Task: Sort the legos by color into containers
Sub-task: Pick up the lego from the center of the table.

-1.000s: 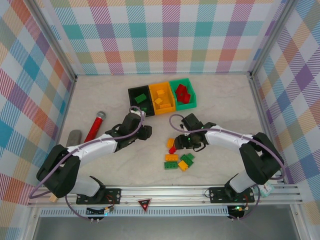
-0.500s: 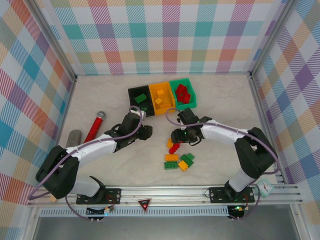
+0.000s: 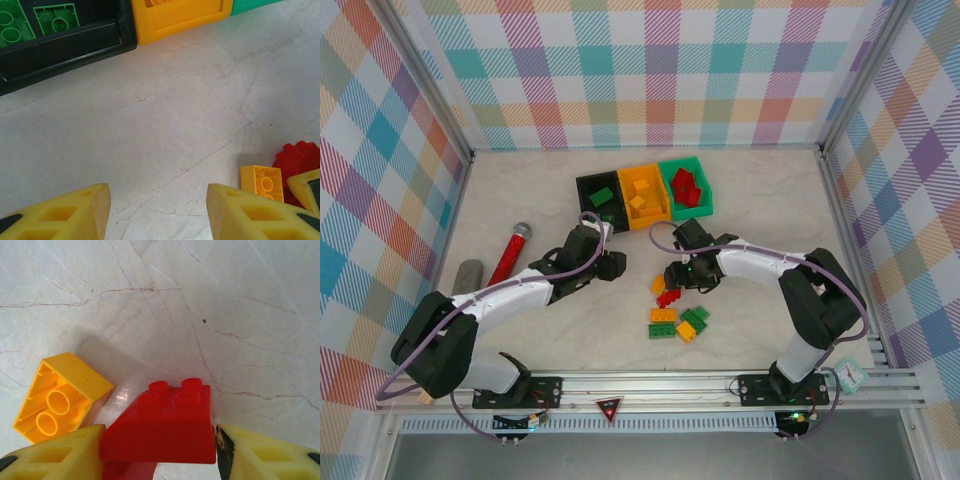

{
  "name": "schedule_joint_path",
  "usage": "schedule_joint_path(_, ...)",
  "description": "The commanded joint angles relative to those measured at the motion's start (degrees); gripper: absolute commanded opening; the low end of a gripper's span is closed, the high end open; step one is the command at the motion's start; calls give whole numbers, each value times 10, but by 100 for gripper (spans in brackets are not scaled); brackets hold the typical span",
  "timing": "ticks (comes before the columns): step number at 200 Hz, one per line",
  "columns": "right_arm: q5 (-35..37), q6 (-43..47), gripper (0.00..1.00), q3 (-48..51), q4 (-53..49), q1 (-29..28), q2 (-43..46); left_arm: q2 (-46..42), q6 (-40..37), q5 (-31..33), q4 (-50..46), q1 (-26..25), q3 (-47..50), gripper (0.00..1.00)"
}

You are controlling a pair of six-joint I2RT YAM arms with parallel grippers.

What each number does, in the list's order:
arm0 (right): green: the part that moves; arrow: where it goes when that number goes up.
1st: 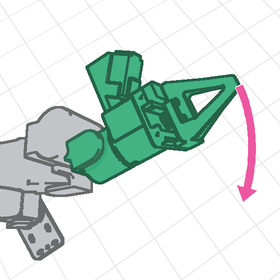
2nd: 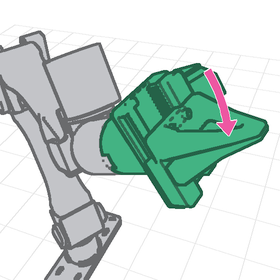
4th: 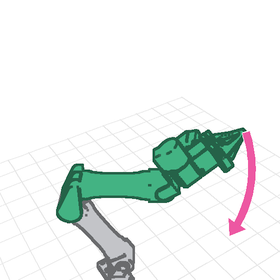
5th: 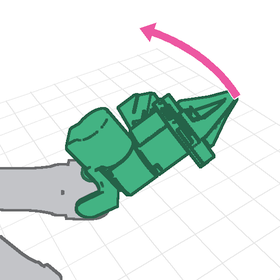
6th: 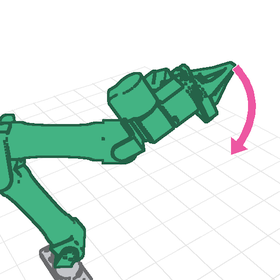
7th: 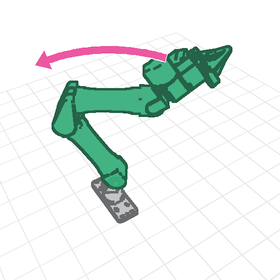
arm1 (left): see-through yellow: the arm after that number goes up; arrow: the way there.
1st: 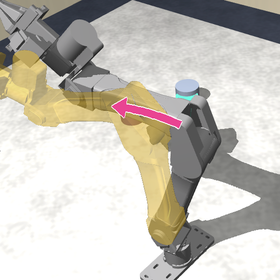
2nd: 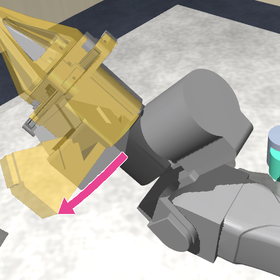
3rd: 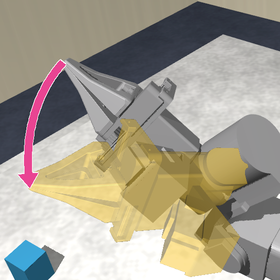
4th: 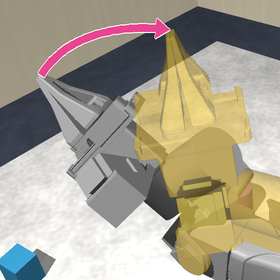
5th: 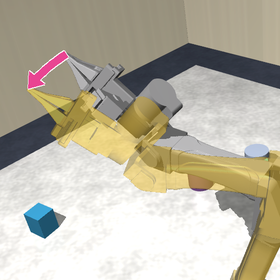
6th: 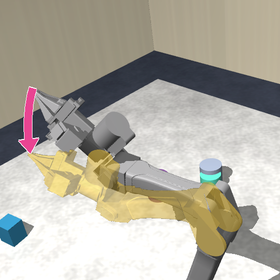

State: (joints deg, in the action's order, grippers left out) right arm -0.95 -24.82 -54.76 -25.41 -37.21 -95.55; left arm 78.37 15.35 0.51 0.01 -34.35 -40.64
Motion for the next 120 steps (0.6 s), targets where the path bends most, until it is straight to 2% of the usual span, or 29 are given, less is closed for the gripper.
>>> schedule_joint_path(1,10,16,61,-17,-14,-2,-12,4,-1,-5,-1,6,-4,54)
schedule_joint_path(28,3,18,60,-30,-12,-2,-31,3,0,-5,0,7,-2,54)
schedule_joint_path(65,5,22,54,-30,-7,-3,-33,2,-2,0,-3,7,-3,54)
schedule_joint_path(82,8,22,51,-31,-12,-2,-25,1,-2,2,-4,7,-3,54)
schedule_joint_path(120,26,26,50,-38,-22,-1,7,4,-2,1,-4,8,-4,53)
